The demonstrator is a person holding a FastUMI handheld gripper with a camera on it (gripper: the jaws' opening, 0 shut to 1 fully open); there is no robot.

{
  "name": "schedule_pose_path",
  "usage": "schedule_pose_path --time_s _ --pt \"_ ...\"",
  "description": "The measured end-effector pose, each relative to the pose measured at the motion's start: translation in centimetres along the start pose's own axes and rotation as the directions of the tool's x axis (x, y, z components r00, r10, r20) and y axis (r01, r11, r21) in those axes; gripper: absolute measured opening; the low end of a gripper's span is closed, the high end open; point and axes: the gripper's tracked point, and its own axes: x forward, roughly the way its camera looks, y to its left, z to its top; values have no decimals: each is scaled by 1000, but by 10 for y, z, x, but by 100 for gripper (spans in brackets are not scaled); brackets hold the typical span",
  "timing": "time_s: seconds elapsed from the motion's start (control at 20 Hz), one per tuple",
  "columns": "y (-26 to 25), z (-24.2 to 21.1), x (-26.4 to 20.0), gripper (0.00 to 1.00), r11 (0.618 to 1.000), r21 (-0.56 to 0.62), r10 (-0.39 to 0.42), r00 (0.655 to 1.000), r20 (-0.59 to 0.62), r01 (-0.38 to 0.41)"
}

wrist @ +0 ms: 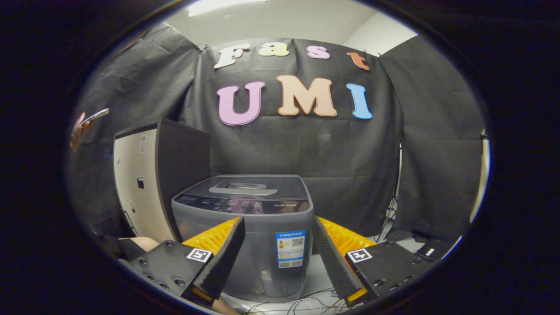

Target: Put the clothes into the washing machine and then close the washing machine lid.

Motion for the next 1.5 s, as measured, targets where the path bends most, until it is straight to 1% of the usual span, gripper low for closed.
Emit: schedule_pose_path --time_s 0.15,1.5 --pt "1 -8 6 96 1000 -9 1 1000 -24 -1" --pt "0 -7 5 96 1000 -7 1 1000 -19 -1"
